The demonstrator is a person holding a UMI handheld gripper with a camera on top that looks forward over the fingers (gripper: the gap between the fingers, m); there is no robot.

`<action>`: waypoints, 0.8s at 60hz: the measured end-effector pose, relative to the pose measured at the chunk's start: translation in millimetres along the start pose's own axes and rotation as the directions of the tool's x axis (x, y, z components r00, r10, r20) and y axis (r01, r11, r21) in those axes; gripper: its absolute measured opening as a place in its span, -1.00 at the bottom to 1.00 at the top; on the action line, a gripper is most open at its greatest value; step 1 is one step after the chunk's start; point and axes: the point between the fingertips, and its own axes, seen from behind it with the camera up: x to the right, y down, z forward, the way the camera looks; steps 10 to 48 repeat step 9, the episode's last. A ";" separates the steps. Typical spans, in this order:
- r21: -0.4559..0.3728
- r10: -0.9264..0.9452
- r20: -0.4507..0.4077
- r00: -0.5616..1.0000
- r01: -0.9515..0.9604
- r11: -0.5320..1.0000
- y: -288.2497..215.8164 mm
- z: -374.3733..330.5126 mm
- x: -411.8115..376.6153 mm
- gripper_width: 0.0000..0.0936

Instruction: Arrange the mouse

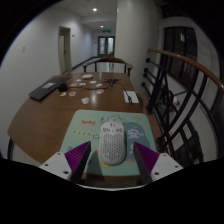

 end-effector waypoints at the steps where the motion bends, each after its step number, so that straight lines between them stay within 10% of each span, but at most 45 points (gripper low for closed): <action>1: 0.004 -0.004 0.011 1.000 0.004 1.000 0.9 -6.9 0.1 0.80; 48: 0.025 -0.016 0.076 0.997 0.014 1.000 19.7 -67.6 15.3 0.82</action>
